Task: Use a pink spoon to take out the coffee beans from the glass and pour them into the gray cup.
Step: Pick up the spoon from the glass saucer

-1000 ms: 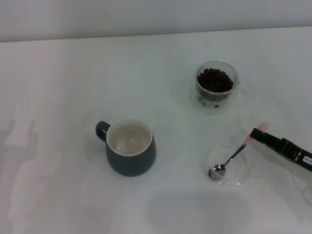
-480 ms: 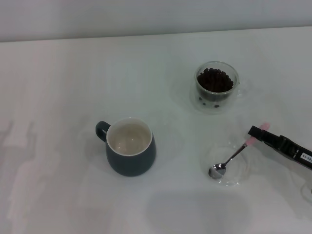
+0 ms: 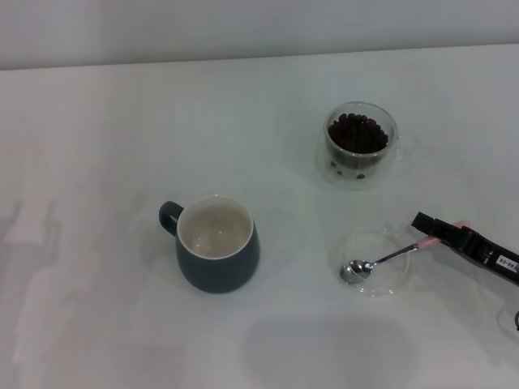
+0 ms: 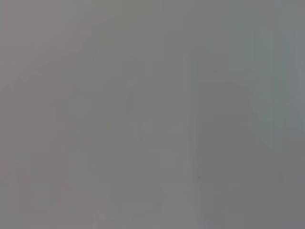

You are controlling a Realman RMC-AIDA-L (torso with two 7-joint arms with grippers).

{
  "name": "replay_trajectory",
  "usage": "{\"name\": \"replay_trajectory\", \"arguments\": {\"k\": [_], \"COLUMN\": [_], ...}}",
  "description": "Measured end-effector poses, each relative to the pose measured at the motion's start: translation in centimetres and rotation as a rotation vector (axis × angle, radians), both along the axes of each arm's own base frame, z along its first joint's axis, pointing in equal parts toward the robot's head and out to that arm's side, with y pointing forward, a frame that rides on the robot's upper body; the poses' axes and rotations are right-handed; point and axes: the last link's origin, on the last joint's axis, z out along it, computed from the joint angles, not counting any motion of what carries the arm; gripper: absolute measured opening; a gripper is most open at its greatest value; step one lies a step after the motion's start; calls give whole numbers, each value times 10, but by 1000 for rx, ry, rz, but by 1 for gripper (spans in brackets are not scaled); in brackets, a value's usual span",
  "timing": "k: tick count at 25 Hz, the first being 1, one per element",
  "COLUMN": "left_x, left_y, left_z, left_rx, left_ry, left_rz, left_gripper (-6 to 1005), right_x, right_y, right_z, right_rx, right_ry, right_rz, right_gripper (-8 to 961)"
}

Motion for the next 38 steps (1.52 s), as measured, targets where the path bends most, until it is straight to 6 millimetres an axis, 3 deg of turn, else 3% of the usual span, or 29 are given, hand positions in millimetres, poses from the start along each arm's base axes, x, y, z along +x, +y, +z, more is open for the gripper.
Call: {"name": "replay_trajectory", "arguments": {"k": [2, 5, 10, 27, 38], "left_x": [0, 1, 1, 0, 1], "left_y": [0, 1, 2, 2, 3], "left_z": [0, 0, -1, 1, 1], "left_rx": [0, -2, -3, -2, -1], "left_ry": [0, 0, 0, 3, 5], "left_rz": [-1, -1, -3, -1, -7], "left_gripper": [447, 447, 447, 446, 447], "right_x": [-1, -1, -3, -11, -13], "right_y": [0, 0, 1, 4, 9], "right_z": [0, 0, 2, -2, -2], "right_rx": [-1, 1, 3, -23, -28], "right_ry": [2, 0, 1, 10, -3], "right_rz": [5, 11, 30, 73, 84], "right_gripper": [268, 175, 168, 306, 334]}}
